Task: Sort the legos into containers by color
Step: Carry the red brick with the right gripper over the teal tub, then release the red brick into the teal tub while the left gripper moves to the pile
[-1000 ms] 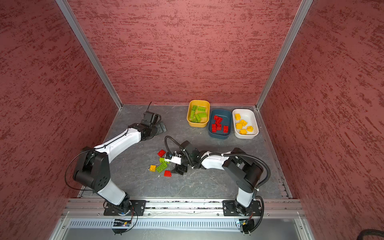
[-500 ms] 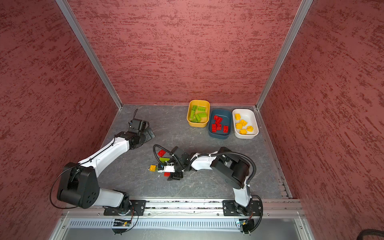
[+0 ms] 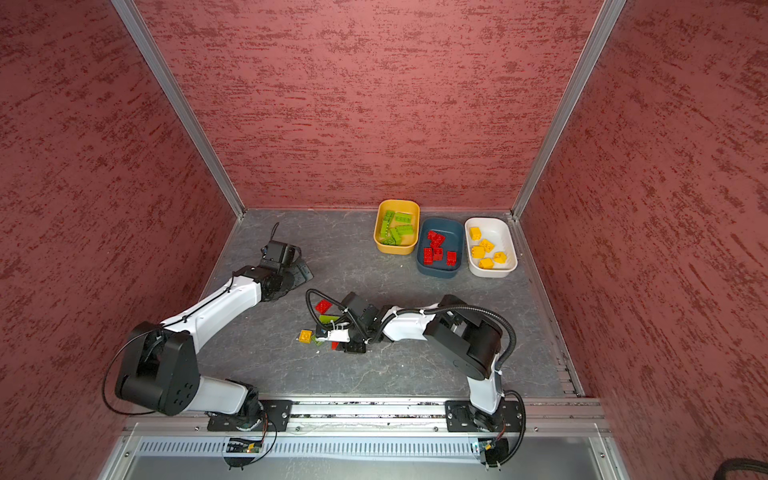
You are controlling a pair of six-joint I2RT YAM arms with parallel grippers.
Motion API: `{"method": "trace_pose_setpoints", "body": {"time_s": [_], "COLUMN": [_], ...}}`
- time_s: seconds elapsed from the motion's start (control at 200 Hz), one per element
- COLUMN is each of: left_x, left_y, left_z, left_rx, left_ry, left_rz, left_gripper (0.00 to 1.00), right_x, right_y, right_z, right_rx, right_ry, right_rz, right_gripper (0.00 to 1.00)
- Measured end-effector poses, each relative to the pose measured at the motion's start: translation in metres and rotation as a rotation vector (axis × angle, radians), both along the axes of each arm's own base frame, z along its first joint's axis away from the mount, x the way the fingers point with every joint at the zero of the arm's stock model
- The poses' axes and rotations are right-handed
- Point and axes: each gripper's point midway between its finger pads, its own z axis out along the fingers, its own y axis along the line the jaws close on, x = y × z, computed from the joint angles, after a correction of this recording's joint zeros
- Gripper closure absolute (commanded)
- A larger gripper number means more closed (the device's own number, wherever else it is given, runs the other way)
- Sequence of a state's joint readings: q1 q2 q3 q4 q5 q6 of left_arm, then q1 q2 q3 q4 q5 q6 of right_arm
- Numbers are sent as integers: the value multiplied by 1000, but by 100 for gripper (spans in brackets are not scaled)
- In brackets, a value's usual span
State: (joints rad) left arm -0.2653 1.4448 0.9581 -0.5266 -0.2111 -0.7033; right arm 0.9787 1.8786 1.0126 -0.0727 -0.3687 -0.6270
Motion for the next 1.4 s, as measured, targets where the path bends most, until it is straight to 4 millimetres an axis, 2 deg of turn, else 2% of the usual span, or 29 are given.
{"method": "trace_pose_setpoints", "body": {"time_s": [0.115, 0.185, 0.286, 0.341, 0.421, 0.476, 0.591, 0.761, 0.912, 1.057, 1.252, 1.398], "left_x": [6, 9, 13, 15, 18, 19, 22, 21, 9, -9, -32, -42], "left_y": [-5, -6, -8, -11, -15, -17, -20, -24, -37, -51, -68, -75], "left_z": [1, 3, 5, 4, 4, 4, 4, 4, -4, -15, -29, -34], "left_rx": [1, -1, -7, -11, -16, -16, -14, -20, -17, -5, 9, 3], "left_ry": [0, 2, 0, 0, 1, 6, 14, 37, 79, 142, 210, 242], "left_rz": [-5, -1, 8, 11, 10, 9, 7, -10, -67, -141, -229, -262], "left_gripper": [1, 0, 1, 0, 1, 1, 1, 0, 1, 0, 0, 1], "right_x": [14, 36, 93, 132, 181, 211, 255, 303, 336, 356, 359, 355], "right_y": [-10, -23, -54, -83, -129, -165, -231, -298, -335, -351, -369, -377], "right_z": [18, 42, 86, 109, 126, 127, 115, 96, 84, 82, 84, 80], "right_rx": [41, 105, 247, 325, 394, 416, 431, 419, 345, 261, 159, 103], "right_ry": [-7, -19, -49, -71, -90, -71, -17, 65, 50, 4, -79, -106], "right_rz": [-57, -145, -349, -495, -706, -856, -1107, -1353, -1491, -1550, -1597, -1610], "right_gripper": [70, 72, 72, 72, 72, 72, 72, 69, 68, 62, 56, 45]}}
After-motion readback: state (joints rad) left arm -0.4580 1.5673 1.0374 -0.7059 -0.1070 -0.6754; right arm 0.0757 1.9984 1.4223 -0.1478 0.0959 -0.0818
